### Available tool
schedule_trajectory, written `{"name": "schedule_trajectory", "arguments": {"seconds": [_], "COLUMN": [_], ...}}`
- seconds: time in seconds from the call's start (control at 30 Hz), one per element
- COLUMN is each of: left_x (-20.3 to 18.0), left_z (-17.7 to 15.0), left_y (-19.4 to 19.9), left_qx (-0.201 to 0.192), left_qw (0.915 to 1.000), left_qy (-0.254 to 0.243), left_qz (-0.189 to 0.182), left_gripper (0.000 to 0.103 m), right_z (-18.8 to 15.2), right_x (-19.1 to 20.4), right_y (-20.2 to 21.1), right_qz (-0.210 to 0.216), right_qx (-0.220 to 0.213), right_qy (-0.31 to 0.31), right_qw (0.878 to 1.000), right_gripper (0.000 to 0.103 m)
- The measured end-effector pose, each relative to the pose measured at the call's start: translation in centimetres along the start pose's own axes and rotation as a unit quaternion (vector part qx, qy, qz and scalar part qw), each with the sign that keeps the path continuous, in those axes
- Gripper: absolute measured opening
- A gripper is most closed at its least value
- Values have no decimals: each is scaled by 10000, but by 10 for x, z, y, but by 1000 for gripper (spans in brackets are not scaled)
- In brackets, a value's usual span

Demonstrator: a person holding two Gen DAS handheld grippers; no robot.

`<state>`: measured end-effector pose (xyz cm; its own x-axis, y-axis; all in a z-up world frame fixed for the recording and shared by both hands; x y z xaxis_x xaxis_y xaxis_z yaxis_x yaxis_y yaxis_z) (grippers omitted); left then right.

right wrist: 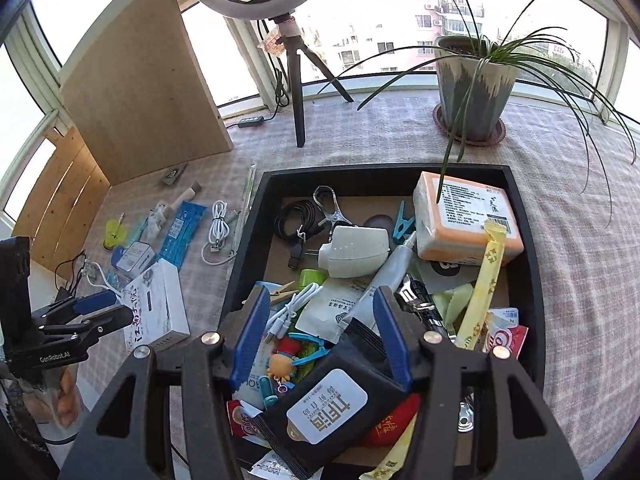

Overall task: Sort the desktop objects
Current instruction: 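Grasp the white flower-print box with both grippers from its sides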

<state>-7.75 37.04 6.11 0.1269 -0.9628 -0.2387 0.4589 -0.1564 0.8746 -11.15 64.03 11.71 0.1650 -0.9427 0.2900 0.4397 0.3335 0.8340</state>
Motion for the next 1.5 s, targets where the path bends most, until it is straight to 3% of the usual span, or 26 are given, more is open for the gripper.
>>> {"name": "schedule_trajectory", "arguments": {"seconds": [0.23,0.57,1.03,1.5], "left_x": [66,91,88,77], "left_z": [-23,-46,-51,-48], "left_y": [5,-18,-39,-54], "left_qx": [-91,167,341,333], "left_qw": [9955,9901,9894,9914], "left_qy": [896,1303,1204,1229], "left_qz": [288,488,742,316], "left_gripper": [75,75,75,73], "right_z": [-3,-18,-30,-45], "right_x": [75,155,183,204], "right_y": [-44,-112,-159,-183], "right_qz": [288,445,419,834], "right_qx": [424,1032,1538,2106], "right_qy": [897,1648,1682,1438], "right_qw": [9946,9799,9728,9633], "right_gripper": [53,53,53,51]}}
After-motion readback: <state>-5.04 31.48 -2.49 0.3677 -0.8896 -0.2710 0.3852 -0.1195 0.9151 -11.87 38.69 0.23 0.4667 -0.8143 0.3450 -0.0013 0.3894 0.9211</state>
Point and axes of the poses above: each gripper's, at about its wrist camera, not at the fingertips, and y roughly against the way its jaws point, x to its left, z to its top, the point moved 4 cm from there along -y, roughly the way its jaws point, and after that the axes turned 6 degrees about -y, right-handed, at the moved point
